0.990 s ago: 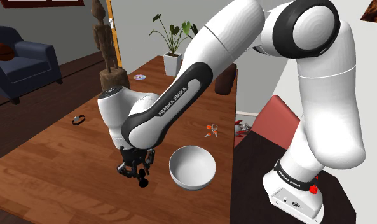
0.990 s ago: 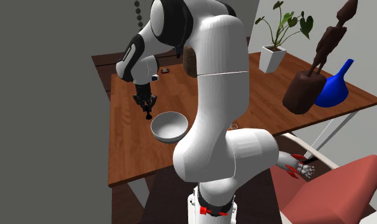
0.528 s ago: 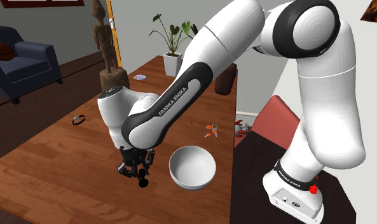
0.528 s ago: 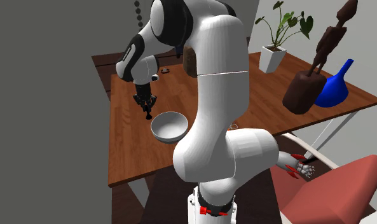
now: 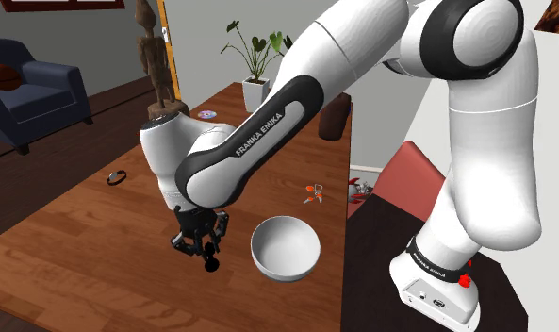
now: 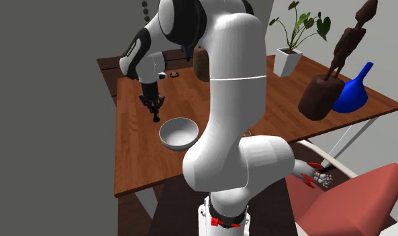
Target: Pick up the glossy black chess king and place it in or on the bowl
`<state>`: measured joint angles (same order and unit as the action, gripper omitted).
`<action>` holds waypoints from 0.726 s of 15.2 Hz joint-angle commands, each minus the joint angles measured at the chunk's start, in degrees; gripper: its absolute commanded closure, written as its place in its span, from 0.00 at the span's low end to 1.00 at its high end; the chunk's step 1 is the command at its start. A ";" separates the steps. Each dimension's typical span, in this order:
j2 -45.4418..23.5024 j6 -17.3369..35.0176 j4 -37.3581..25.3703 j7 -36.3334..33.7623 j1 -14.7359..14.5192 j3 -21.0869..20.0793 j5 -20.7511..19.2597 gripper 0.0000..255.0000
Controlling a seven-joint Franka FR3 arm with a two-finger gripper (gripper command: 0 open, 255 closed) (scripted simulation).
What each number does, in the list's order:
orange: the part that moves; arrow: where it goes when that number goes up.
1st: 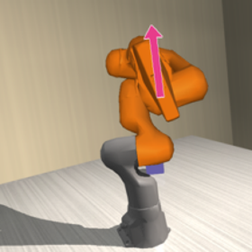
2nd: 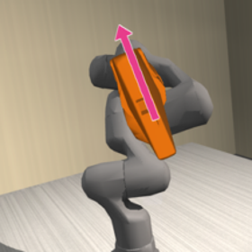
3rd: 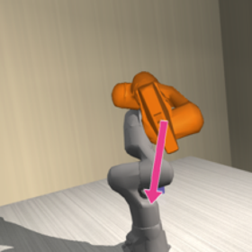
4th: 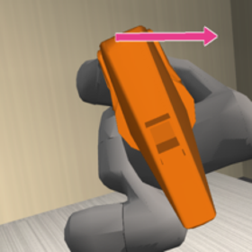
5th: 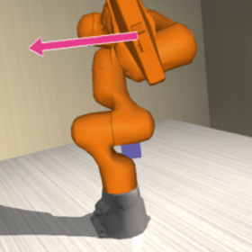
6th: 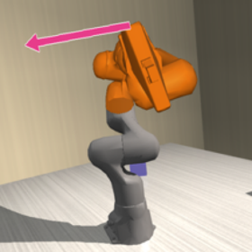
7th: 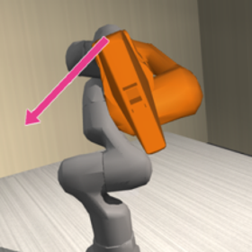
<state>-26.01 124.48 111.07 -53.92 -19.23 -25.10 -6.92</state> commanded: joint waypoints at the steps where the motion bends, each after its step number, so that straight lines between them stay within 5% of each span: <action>1: 1.06 -1.17 -0.16 0.26 0.26 -0.29 0.49 1.00; 11: 5.75 -7.34 -2.01 1.28 1.20 -1.45 2.74 1.00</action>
<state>-20.49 117.87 109.57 -52.71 -18.06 -26.49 -4.32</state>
